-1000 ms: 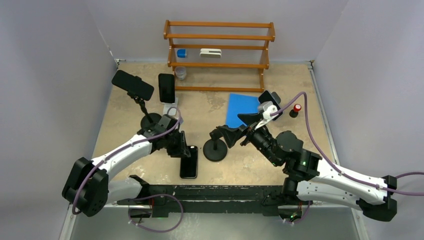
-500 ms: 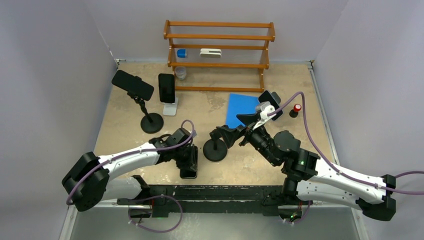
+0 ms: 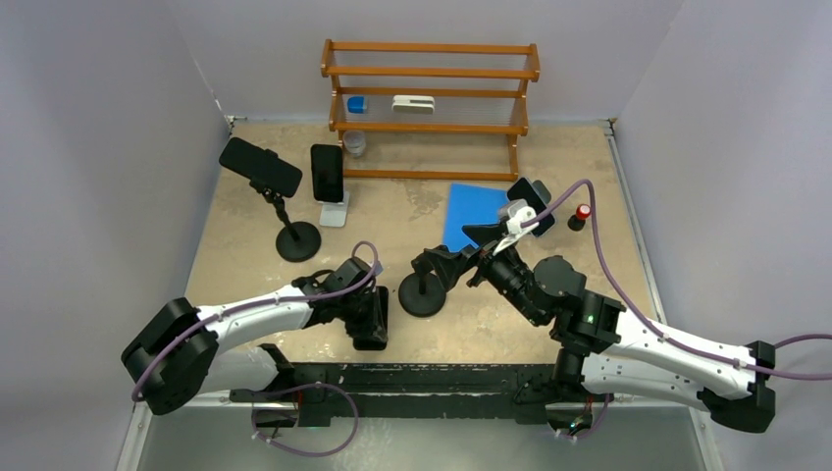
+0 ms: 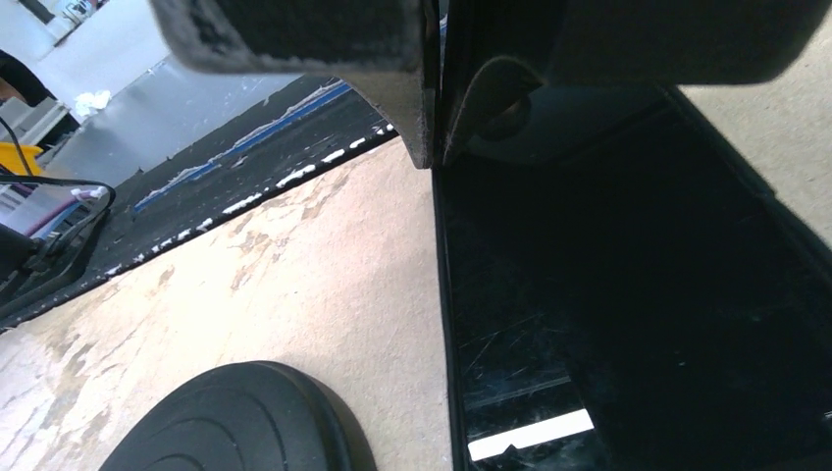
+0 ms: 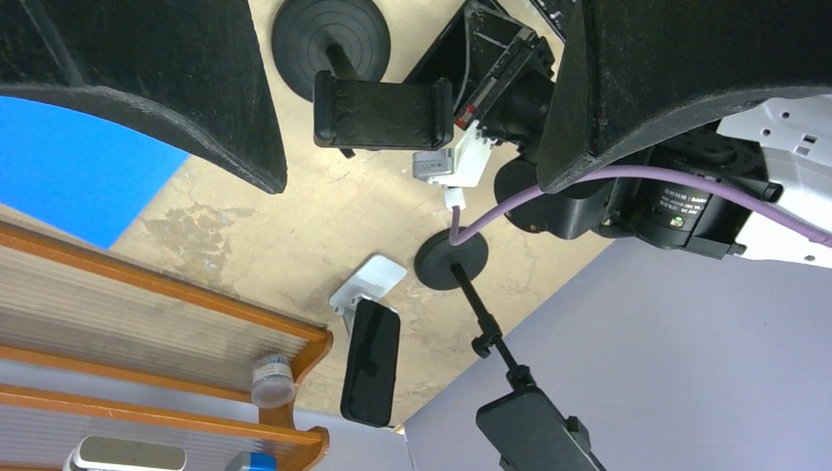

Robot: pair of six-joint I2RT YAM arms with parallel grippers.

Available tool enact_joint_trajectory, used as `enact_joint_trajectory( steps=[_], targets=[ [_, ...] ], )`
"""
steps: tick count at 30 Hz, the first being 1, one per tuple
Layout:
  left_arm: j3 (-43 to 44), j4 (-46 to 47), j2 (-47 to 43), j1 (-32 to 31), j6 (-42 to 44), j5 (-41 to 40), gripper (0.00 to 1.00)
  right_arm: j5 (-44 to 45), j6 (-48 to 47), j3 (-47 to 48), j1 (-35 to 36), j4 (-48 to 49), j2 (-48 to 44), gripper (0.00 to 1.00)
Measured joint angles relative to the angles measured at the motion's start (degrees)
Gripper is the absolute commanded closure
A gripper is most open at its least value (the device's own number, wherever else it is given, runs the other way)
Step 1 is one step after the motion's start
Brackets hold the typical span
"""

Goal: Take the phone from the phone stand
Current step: Place the phone at the center of the board, then pick up the phone stand at the center of the board.

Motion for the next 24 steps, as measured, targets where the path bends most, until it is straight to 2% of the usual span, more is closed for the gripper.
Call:
enact_joint_trajectory(
  steps=[6, 11, 20, 24],
  targets=[
    [-0.7, 2.2, 0.3, 0.0, -0.8, 1.2, 1.0, 0.0, 0.3, 0.0, 0.0, -0.4, 0.3, 0.01],
    [0.2, -1.2, -2.7, -0.2, -0.2, -1.7, 1.0, 0.8, 1.2, 0.0, 0.0, -1.4, 0.4, 0.01],
    [9.3, -7.3, -13.0, -0.2, 3.9, -7.6, 0.99, 3.7, 2.9, -3.3, 0.0, -1.5, 0.5, 0.01],
    [13.6, -8.0, -18.5, -0.2, 7.7, -11.9, 0.93, 5.6, 4.3, -4.4, 0.0, -1.4, 0.5, 0.01]
  ],
)
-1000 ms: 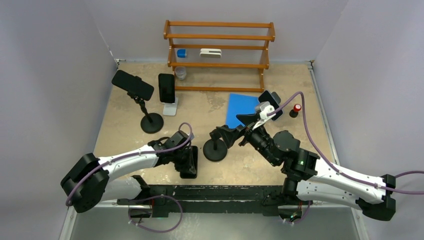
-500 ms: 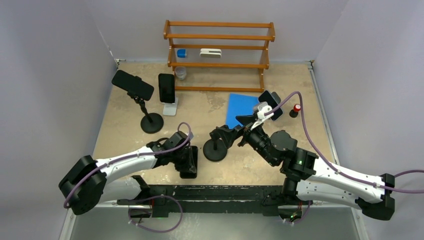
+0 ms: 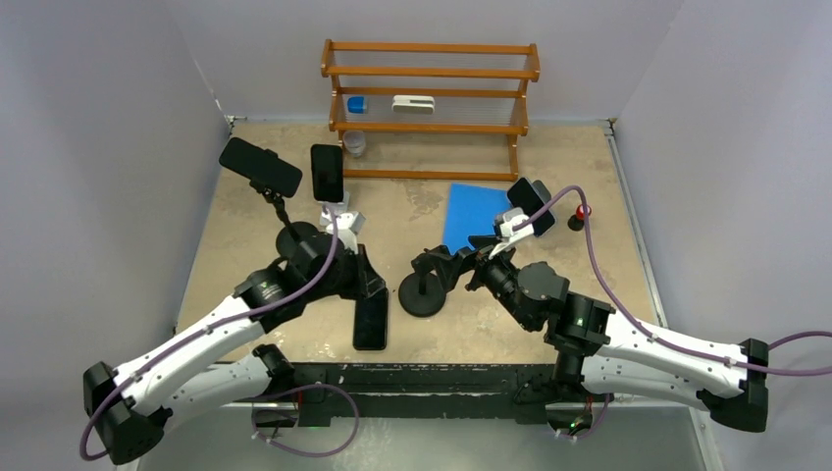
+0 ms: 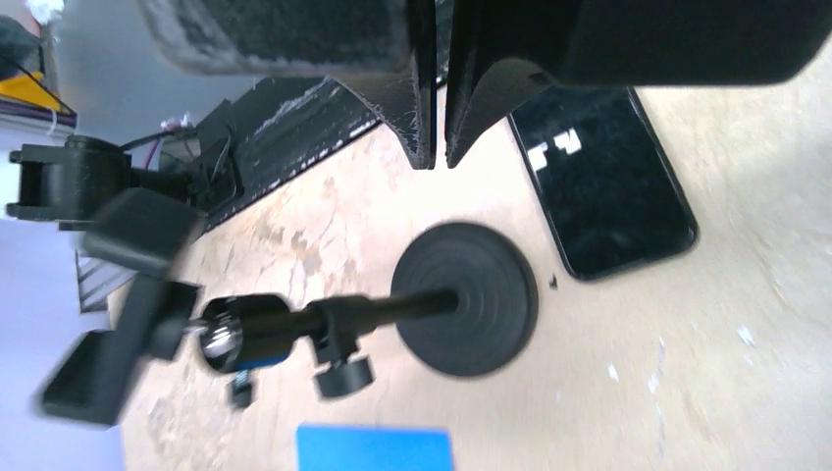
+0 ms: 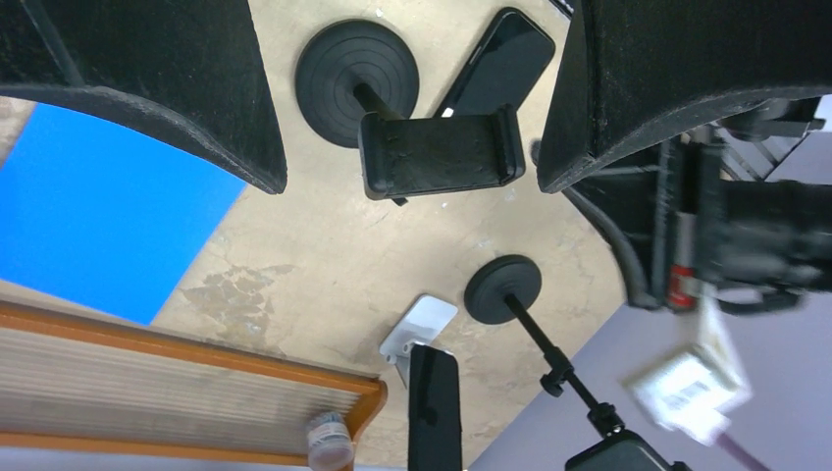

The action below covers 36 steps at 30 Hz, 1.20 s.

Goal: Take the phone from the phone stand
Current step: Pick up the phone stand at the center of the board.

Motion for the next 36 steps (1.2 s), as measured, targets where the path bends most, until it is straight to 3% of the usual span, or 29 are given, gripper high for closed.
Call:
enact_joint_trajectory(
  steps=[9, 19, 30, 36],
  targets=[
    [1.7, 7.8, -9.4, 0.0, 14.6, -4.4, 0.73, 2.6, 3.4, -1.1, 0.0, 0.4, 1.1, 0.03],
    [-0.7, 21.9, -13.4, 0.0, 28.1, -3.6, 0.72, -0.1, 5.2, -6.5, -0.1, 6.0, -2.1, 0.01],
    [-3.6, 22.8, -20.2, 0.0, 31.0, -1.6, 0.7, -3.7, 4.0, -21.6, -0.1, 19.5, -10.0, 0.03],
    [-3.6, 22.6, -20.3, 0.0, 31.0, -2.7, 0.7, -6.6, 5.0, -26.5, -0.1, 28.1, -6.2, 0.05]
  ],
)
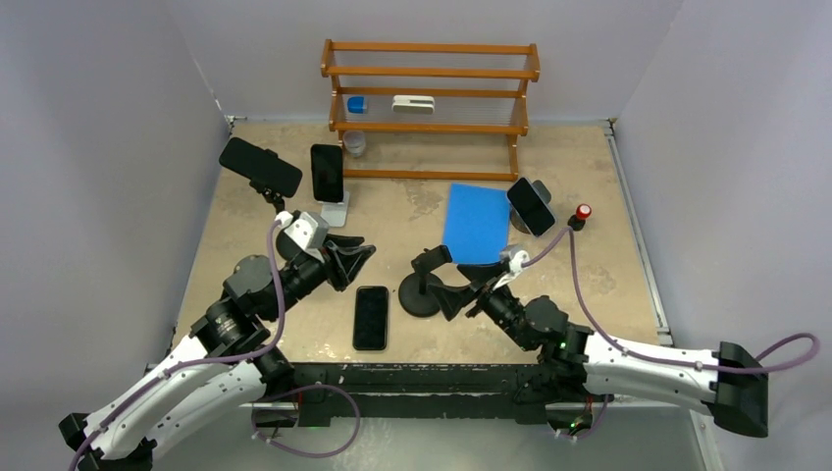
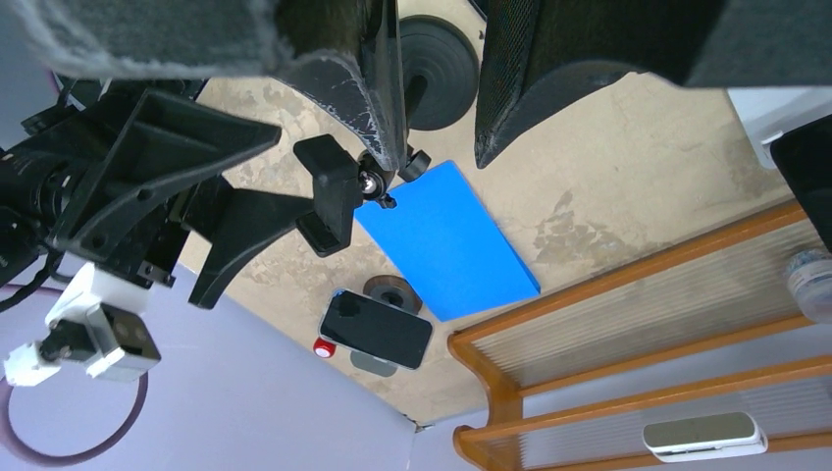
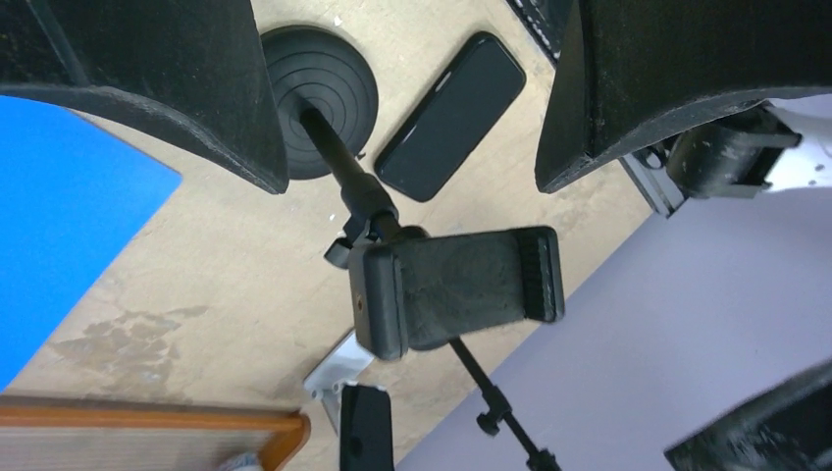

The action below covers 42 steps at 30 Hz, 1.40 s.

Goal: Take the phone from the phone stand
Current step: Pick up the phone stand at the center of the board.

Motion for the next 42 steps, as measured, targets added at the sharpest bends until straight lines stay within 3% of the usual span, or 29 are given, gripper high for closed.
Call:
enact_joint_trajectory(
  steps=[9, 17, 23, 34, 42],
  targets=[
    [0.0, -0.4, 0.2, 0.0, 0.0, -1.2, 0.7, -3.1, -2.0, -4.9, 0.0, 16.9, 15.5, 0.11],
    [0.0, -0.5, 0.1, 0.0, 0.0, -2.1, 0.7, -0.6, -6.6, -7.2, 0.0, 36.7, 28.9, 0.19],
    [0.0, -1.2, -0.1, 0.0, 0.0, -2.6, 0.71, 1.9, -8.1, -6.7, 0.0, 46.3, 38.4, 0.28],
    [0.0, -1.4, -0.2, 0.0, 0.0, -2.8, 0.71, 3.6, -10.1, -2.7, 0.0, 54.6, 48.9, 0.32],
    [0.0, -1.4, -0.2, 0.0, 0.0, -2.8, 0.71, 5.6, -10.8, -0.1, 0.0, 55.1, 53.0, 0.47]
  ],
)
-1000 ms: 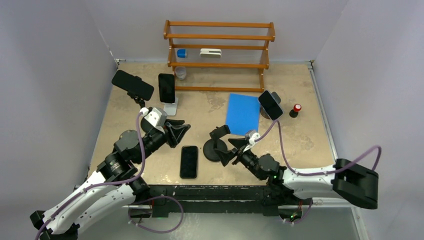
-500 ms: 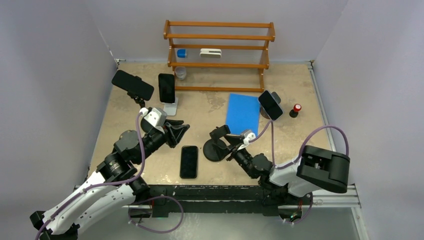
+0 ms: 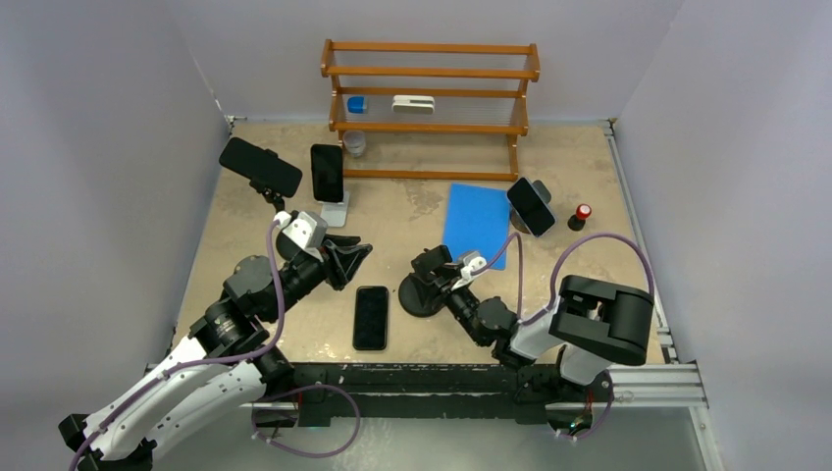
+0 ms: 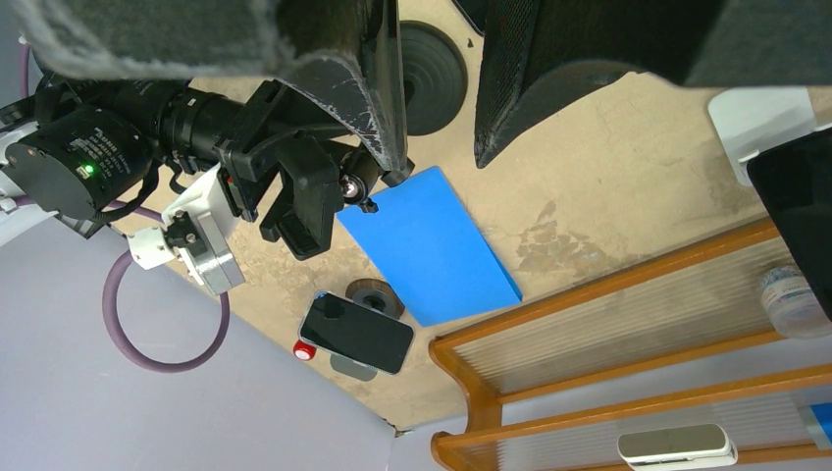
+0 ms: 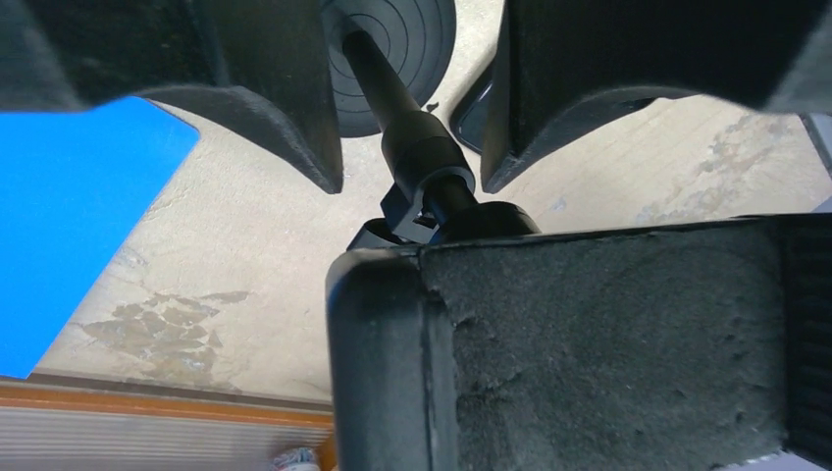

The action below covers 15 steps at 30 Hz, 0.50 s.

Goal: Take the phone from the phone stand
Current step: Pick up the phone stand at the center of the board.

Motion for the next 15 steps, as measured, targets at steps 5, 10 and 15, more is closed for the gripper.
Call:
enact_joint_trajectory(
  steps=[5, 10, 15],
  targets=[
    [0.0, 0.0, 0.0, 0.0, 0.0, 0.0, 0.71, 0.8, -0.4, 0.9, 0.0, 0.1, 1.6, 0.58],
    [0.0, 0.0, 0.0, 0.0, 0.0, 0.1, 0.71, 1.6, -1.0, 2.1, 0.0, 0.2, 2.5, 0.68],
    [0.0, 0.0, 0.0, 0.0, 0.0, 0.2, 0.71, 2.6, -3.6, 2.7, 0.0, 0.0, 2.5, 0.9]
  ],
)
